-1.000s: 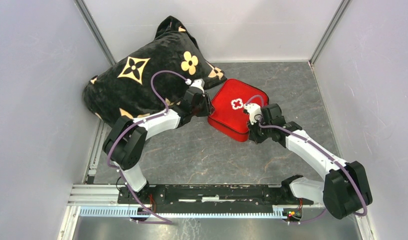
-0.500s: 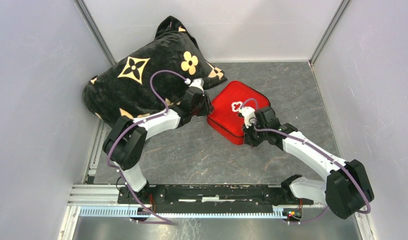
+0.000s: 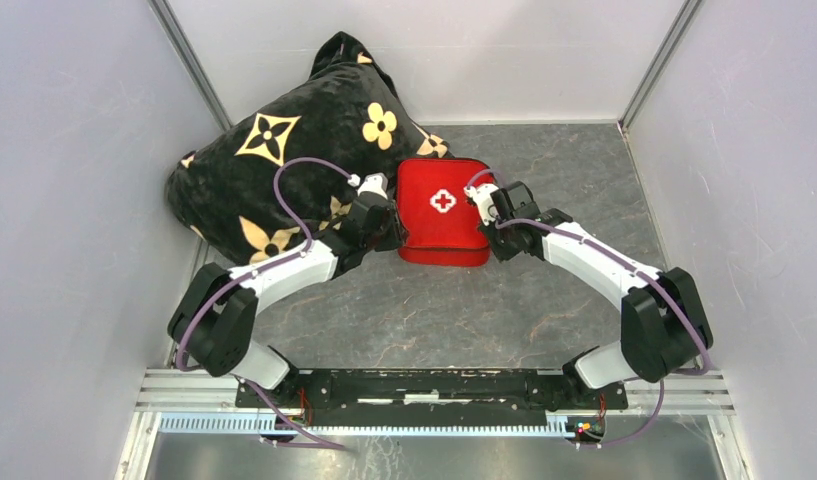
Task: Organize the medicine kit
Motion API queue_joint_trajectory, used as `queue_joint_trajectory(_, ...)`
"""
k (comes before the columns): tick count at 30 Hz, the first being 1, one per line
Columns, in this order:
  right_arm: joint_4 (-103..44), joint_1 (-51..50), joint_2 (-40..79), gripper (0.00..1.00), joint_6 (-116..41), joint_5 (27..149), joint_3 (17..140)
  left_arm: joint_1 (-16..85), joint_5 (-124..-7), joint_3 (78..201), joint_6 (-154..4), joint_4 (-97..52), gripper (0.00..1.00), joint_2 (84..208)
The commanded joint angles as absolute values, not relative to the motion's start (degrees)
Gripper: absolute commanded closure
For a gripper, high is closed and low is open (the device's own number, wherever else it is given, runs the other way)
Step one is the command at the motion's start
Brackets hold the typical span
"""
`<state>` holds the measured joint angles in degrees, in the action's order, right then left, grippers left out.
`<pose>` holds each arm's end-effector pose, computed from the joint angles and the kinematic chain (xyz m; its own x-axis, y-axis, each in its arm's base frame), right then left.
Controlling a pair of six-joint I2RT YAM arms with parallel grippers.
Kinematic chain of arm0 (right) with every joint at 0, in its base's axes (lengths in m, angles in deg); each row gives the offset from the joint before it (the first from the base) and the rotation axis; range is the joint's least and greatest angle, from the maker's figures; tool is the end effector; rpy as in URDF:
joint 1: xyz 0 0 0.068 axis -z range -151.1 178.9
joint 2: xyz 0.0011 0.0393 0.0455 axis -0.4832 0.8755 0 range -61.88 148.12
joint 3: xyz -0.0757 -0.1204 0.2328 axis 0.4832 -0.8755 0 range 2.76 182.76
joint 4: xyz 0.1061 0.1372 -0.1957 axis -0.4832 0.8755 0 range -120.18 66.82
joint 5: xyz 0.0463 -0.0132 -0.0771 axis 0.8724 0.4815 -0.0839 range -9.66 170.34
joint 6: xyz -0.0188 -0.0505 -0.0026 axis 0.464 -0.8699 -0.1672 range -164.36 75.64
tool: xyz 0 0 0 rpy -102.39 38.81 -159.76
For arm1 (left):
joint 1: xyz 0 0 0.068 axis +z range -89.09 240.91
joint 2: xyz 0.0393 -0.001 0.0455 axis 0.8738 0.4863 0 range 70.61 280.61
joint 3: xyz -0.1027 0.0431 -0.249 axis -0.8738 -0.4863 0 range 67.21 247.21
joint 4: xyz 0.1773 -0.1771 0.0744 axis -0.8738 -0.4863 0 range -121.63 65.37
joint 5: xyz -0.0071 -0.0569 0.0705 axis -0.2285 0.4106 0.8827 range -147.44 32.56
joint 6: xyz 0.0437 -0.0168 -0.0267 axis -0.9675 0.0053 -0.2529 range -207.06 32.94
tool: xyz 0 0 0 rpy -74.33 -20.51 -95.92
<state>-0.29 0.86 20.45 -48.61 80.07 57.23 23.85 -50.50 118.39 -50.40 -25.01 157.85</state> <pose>0.2542 0.1352 0.2210 -0.7096 -0.4620 -0.5320 -0.5219 0.8519 -0.0436 0.2648 -0.1945 0.2165 -0.6911 -0.2210 -0.6882 0.1346 0.8961 -0.4229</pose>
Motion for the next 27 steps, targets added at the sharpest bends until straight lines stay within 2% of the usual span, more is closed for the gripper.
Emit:
queue_joint_trajectory(1, -7.15, 0.08, 21.09, 1.0, -53.56, 82.73, 62.01, 21.27, -51.49, 116.98, -48.08, -28.42, 0.95, 153.54)
queue_joint_trajectory(2, -7.26, 0.12, 20.73, 1.0, -53.95, 83.04, 61.27, 21.27, -50.83, 117.27, -48.19, -29.02, 0.93, 153.5)
queue_joint_trajectory(7, -5.6, 0.1, 19.83, 1.0, -55.37, 84.7, 59.3, 21.29, -49.38, 118.93, -49.19, -29.4, 0.67, 154.41)
queue_joint_trajectory(11, -4.0, 0.11, 19.46, 1.0, -55.66, 85.22, 58.62, 21.35, -49.93, 119.95, -49.53, -28.33, 0.49, 155.81)
queue_joint_trajectory(14, -4.17, 0.11, 18.81, 1.0, -55.71, 86.75, 57.31, 21.35, -49.7, 120.57, -49.71, -27.99, 0.44, 156.85)
queue_joint_trajectory(17, -4.35, 0.06, 18.56, 1.0, -55.78, 87.09, 56.42, 21.57, -49.19, 121.06, -49.59, -28.34, 0.33, 157.31)
queue_joint_trajectory(20, -4.64, 0.11, 18.76, 1.0, -55.83, 87.27, 55.95, 22.49, -48.54, 121.01, -49.07, -28.59, 0.29, 157.02)
queue_joint_trajectory(27, -4.92, 0.09, 19.14, 1.0, -55.31, 86.89, 55.82, 26.11, -49.25, 120.57, -47.78, -28.69, 0.31, 157.42)
